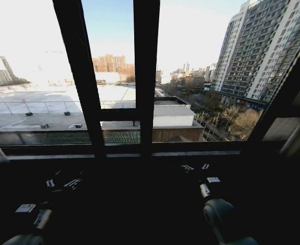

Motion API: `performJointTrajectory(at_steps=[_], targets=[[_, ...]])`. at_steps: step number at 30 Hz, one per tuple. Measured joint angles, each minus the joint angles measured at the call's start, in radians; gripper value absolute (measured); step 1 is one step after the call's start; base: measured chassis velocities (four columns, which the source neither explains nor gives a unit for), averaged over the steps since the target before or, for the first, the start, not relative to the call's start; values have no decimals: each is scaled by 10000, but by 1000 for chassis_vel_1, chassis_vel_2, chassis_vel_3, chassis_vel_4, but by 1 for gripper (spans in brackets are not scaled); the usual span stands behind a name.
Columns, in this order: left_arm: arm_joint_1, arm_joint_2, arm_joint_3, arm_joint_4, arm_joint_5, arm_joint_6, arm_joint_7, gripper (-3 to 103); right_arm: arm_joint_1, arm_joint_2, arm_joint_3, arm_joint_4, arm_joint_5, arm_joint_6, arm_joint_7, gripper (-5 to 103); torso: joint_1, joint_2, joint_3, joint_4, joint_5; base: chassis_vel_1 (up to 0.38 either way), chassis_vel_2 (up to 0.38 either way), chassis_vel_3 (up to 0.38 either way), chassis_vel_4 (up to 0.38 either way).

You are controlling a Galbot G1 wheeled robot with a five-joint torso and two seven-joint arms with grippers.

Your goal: Open the curtains by pulling them apart, changing their state from closed to fully open.

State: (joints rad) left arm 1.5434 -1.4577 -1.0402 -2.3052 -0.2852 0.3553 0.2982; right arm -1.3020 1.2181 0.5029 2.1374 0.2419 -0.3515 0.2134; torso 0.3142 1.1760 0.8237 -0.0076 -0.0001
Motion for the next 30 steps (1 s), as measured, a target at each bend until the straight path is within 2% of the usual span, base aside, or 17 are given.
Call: performJointTrajectory(at_steps=[10,12,13,15,18,22,30], targets=[[-42,13,-2,46,6,0,0,100,59,13,18,-168,-1,42,0,100,-3,1,-2,-1,5,187,-341,-181,340],[-41,-10,-4,69,6,-2,0,100,78,25,-2,-190,0,53,0,100,-5,2,-2,1,-7,127,-317,-121,315],[-41,-28,-4,70,7,-10,1,100,86,24,-2,-206,0,57,5,100,-13,6,-6,-2,11,82,-252,-114,176],[-40,-42,-4,70,7,-15,1,100,92,18,-3,-218,0,58,8,100,-14,9,-7,-3,16,82,-64,-81,176],[-25,-77,1,89,4,-27,1,100,114,7,0,-253,-1,62,19,100,-10,4,-3,-4,-6,4,-19,-46,57],[2,-99,0,90,-14,-62,1,100,120,6,1,-268,0,61,20,100,4,-3,2,3,4,-12,34,6,-82],[7,-154,9,82,-173,-136,-2,100,76,16,25,-279,4,64,32,100,-1,-1,-1,-1,5,-8,26,6,-23]])
